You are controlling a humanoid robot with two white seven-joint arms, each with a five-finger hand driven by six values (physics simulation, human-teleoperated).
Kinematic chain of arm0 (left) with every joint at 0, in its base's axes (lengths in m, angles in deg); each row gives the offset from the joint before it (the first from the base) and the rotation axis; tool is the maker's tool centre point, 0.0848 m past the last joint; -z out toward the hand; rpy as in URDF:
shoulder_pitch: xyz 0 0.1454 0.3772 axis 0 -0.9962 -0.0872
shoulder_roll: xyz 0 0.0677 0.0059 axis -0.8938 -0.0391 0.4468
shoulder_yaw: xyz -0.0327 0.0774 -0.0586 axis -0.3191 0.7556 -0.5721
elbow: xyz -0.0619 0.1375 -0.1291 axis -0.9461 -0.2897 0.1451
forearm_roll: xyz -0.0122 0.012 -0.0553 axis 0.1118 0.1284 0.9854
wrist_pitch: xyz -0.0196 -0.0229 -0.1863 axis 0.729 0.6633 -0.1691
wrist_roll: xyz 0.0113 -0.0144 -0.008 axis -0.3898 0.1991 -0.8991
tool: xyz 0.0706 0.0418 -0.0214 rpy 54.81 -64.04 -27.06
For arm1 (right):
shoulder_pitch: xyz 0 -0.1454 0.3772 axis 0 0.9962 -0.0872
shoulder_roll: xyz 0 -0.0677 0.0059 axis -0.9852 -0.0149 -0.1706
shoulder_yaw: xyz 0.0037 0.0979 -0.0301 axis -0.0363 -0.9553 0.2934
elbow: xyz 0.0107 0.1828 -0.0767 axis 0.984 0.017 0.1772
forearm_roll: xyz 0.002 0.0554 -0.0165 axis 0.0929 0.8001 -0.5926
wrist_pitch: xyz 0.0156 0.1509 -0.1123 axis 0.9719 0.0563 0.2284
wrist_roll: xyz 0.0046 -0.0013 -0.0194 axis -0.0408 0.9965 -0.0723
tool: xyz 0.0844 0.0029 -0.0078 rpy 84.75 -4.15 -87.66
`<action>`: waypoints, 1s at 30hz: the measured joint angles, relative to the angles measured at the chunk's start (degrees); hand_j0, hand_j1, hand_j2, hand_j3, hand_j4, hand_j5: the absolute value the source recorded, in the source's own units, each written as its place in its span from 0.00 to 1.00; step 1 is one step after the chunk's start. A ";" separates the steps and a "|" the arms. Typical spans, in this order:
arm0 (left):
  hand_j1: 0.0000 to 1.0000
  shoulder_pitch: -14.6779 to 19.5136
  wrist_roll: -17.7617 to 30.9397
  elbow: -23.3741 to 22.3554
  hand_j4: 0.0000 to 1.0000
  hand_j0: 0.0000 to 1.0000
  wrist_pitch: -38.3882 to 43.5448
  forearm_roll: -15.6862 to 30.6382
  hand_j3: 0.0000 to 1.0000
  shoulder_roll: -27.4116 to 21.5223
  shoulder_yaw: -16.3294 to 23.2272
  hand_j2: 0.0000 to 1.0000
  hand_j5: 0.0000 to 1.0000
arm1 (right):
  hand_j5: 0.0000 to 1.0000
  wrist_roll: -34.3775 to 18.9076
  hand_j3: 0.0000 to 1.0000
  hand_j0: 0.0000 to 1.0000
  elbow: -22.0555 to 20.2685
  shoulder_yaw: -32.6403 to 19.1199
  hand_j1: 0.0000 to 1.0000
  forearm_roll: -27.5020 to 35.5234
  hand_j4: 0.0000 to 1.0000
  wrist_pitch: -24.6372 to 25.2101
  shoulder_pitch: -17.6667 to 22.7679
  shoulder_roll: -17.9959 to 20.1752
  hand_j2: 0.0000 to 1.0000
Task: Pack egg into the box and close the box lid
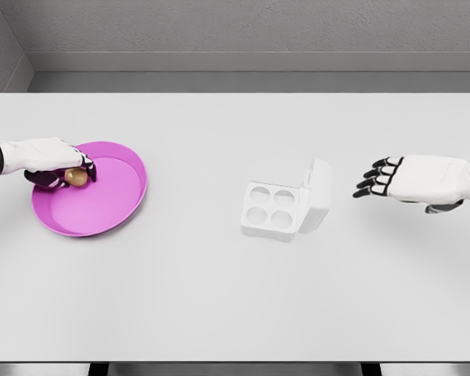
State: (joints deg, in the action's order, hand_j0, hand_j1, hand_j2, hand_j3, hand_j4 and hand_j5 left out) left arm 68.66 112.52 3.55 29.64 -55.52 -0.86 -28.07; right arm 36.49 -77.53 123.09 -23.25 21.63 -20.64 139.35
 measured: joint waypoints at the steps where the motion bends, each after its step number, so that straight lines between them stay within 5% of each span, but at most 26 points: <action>1: 0.40 0.00 0.00 -0.01 0.40 0.40 -0.01 -0.03 0.40 0.03 0.01 0.40 0.40 | 1.00 0.00 1.00 1.00 0.00 0.00 1.00 -0.02 1.00 0.00 -0.09 -0.12 1.00; 9: 0.26 0.09 -0.01 -0.03 0.26 0.26 -0.05 -0.11 0.26 0.11 0.03 0.26 0.26 | 1.00 0.00 1.00 1.00 -0.05 0.08 1.00 -0.09 1.00 0.00 -0.09 -0.84 1.00; 30: 0.25 1.23 0.04 7.46 0.25 0.25 -0.11 7.87 0.25 0.57 -0.21 0.25 0.25 | 1.00 0.00 1.00 1.00 -0.11 0.34 1.00 -0.03 1.00 0.00 0.00 -0.77 1.00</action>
State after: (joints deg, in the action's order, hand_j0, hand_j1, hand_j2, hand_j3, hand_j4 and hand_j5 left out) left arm 69.89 112.56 11.02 29.53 -47.64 -0.30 -28.28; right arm 36.49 -77.64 123.43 -23.27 21.63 -20.64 138.58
